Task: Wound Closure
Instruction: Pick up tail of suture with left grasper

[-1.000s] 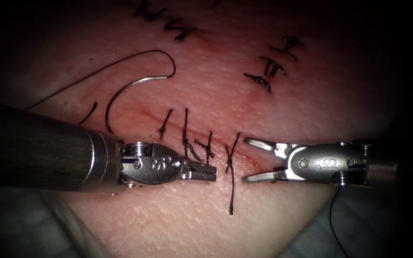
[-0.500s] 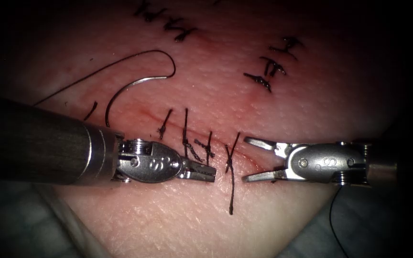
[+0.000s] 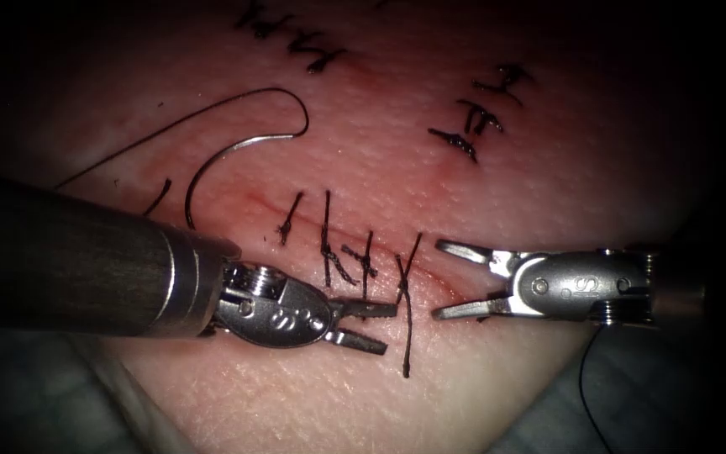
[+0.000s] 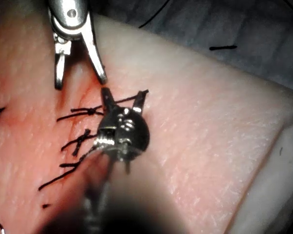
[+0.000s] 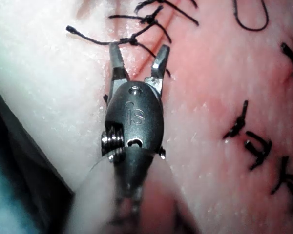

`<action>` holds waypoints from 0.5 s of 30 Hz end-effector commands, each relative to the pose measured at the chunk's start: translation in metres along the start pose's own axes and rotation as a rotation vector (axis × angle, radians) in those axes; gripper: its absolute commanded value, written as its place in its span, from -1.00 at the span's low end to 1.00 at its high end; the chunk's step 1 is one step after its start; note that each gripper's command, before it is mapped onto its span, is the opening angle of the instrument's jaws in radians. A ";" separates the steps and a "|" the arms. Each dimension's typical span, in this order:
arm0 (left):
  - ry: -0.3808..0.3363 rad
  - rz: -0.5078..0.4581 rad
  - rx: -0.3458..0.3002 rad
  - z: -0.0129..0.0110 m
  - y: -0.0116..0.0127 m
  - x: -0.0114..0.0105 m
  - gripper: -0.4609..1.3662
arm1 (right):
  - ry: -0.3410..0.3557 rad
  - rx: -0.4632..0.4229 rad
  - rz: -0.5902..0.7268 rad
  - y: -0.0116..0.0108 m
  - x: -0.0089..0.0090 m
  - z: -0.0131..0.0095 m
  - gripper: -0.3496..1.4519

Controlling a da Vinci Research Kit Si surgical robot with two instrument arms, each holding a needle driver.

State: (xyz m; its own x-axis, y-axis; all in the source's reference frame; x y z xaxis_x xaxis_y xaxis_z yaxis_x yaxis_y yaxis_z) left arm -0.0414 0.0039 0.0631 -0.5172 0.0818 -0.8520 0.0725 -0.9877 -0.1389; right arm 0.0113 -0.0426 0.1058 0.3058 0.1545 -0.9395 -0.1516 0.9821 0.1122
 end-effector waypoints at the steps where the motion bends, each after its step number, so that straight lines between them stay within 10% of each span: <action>1: 0.007 0.015 -0.006 0.0002 0.0002 -0.0002 0.14 | 0.000 0.003 0.000 0.0000 -0.0001 0.0000 0.51; 15: 0.031 0.030 -0.044 0.0032 0.0026 -0.0016 0.28 | 0.005 0.000 -0.002 0.0002 -0.0004 -0.0002 0.51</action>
State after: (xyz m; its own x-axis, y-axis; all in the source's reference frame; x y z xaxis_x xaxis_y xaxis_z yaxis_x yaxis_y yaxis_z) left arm -0.0431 0.0007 0.0659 -0.4864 0.0560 -0.8719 0.1288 -0.9824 -0.1350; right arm 0.0109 -0.0425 0.1062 0.3012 0.1524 -0.9413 -0.1532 0.9821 0.1100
